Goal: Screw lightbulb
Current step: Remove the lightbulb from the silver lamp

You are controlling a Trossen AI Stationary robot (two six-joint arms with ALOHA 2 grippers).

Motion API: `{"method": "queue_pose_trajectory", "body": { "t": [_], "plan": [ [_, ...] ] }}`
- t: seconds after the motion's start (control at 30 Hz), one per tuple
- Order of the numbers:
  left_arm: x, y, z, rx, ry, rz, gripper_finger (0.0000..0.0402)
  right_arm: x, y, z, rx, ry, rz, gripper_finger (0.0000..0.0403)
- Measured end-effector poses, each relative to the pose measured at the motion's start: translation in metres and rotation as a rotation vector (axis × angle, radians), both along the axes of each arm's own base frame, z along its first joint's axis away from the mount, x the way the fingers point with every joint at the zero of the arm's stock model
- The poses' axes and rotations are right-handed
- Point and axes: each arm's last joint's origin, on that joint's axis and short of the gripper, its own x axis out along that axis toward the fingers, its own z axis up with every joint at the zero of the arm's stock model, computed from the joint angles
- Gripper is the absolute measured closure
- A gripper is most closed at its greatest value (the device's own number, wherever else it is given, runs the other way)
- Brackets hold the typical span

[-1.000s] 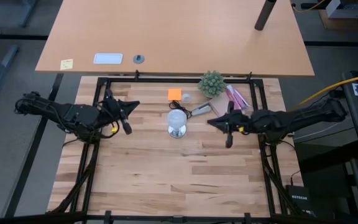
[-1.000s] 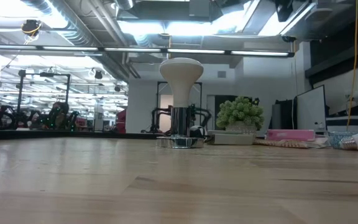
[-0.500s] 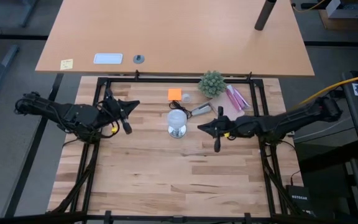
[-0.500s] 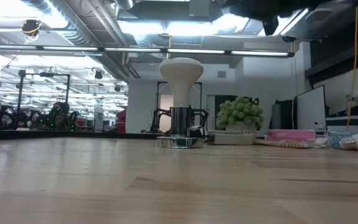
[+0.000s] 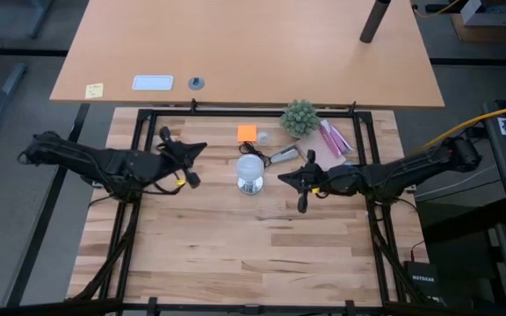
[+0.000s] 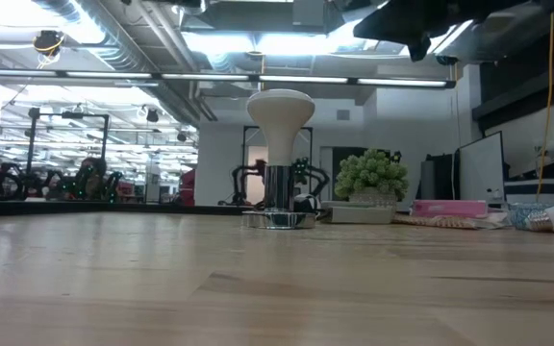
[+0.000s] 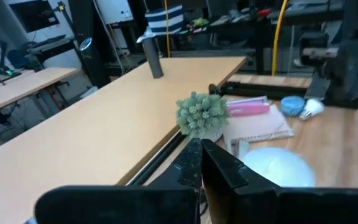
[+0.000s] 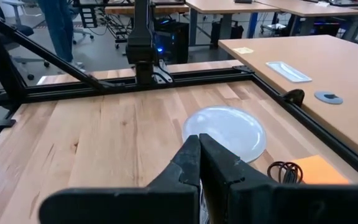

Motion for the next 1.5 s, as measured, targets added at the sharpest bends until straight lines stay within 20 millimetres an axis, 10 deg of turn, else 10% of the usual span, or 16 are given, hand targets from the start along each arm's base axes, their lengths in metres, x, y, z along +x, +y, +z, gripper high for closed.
{"method": "queue_pose_trajectory", "body": {
  "t": [0.53, 1.5],
  "plan": [
    [0.058, 0.037, -0.048, -0.033, 0.173, 0.093, 0.04, 0.016, 0.003, -0.025, 0.072, 0.083, -0.025, 0.0397],
    [0.087, 0.147, -0.079, -0.157, 0.108, -0.12, 0.04, 0.056, 0.012, -0.058, 0.144, -0.055, -0.029, 0.0397]
  ]
}}
